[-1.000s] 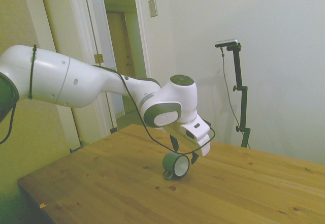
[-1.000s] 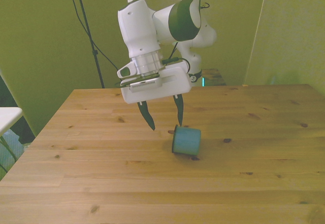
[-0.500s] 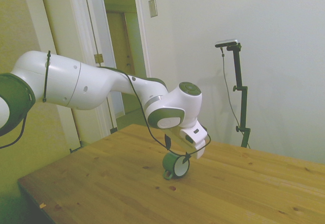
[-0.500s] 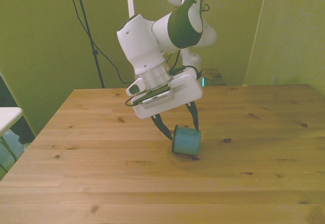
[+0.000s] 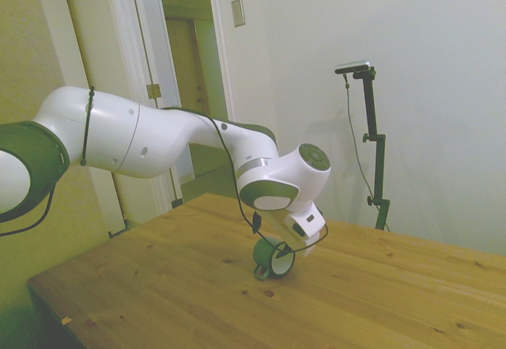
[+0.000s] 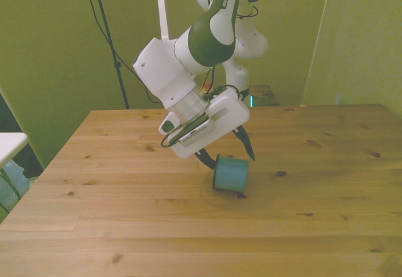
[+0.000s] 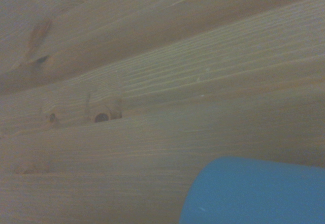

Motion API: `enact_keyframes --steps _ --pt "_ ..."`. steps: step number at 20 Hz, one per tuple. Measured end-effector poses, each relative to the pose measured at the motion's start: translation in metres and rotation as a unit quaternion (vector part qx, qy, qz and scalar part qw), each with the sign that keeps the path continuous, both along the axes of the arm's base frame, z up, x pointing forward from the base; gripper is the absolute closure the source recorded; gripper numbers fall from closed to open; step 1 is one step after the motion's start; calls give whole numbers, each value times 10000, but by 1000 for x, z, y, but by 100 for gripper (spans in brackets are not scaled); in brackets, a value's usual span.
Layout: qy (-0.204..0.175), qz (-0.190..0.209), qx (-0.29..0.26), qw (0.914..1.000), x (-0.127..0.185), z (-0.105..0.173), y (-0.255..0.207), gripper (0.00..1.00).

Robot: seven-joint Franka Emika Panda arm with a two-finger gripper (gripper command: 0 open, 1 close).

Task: Flip the mug upright

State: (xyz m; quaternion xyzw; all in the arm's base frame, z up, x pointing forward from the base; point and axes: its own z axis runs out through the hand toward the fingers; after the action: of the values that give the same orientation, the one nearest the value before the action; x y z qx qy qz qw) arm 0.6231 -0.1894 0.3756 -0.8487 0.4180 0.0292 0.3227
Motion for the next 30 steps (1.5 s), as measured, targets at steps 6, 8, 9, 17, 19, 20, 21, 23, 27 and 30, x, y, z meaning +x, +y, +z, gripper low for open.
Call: enact_keyframes --steps 6,8,9,17,19,20,21,23,27,30 --pt "-90 23 257 9996 -1 -1 -1 100" --pt "-140 40 359 9993 -2 -2 -3 100" --pt "-164 32 392 9991 -3 -3 -4 100" --pt "-162 89 543 9984 4 -21 -6 100" --pt "-157 94 544 9984 5 -22 -6 100" --pt "-163 98 542 9983 6 -21 -6 100" --pt "-168 100 539 9984 7 -21 -6 100" --pt "-172 104 535 9984 8 -22 -6 100" --pt "-194 109 525 9984 9 -20 -6 100" --pt "-205 122 518 9984 10 -18 -5 100"
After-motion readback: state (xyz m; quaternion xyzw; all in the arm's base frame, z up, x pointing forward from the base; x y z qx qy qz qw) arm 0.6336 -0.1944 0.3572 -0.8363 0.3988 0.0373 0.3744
